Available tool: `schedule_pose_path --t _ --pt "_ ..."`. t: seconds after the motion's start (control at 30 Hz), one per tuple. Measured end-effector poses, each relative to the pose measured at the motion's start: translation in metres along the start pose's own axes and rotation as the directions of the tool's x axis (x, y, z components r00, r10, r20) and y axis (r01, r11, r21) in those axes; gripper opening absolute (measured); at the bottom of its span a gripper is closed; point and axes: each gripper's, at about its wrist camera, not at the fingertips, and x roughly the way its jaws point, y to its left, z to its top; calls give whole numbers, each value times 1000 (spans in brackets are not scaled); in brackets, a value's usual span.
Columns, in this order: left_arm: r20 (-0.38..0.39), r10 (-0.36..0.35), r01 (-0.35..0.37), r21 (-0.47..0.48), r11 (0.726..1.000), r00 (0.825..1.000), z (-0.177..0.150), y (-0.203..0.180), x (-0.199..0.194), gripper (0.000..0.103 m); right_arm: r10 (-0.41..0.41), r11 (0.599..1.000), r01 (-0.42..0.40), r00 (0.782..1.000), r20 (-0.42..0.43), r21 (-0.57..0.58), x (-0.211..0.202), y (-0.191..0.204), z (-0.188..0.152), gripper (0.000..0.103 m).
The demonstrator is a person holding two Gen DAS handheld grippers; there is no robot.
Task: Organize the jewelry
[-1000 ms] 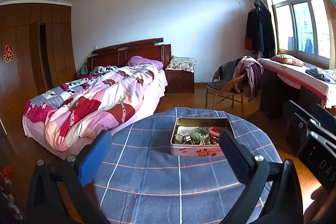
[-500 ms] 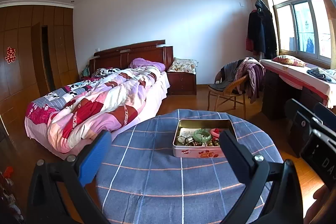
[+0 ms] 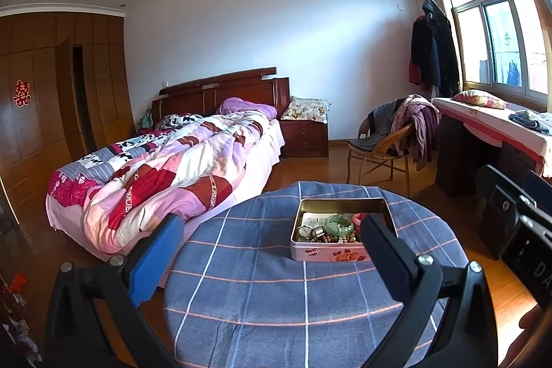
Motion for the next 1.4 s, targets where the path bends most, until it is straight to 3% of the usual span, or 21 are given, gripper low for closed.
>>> schedule_pose_path --t 0.83,1.3,1.4 --pt "20 81 -81 0 997 997 5 -1 4 103 -21 1000 21 1000 -13 3 7 1 -5 81" --pt "-28 -15 14 -45 999 999 3 3 12 103 -23 1000 23 1000 -14 -8 8 5 -8 81" --pt "-19 4 -4 -35 999 1000 2 2 10 103 -20 1000 20 1000 -21 -9 9 6 -8 81"
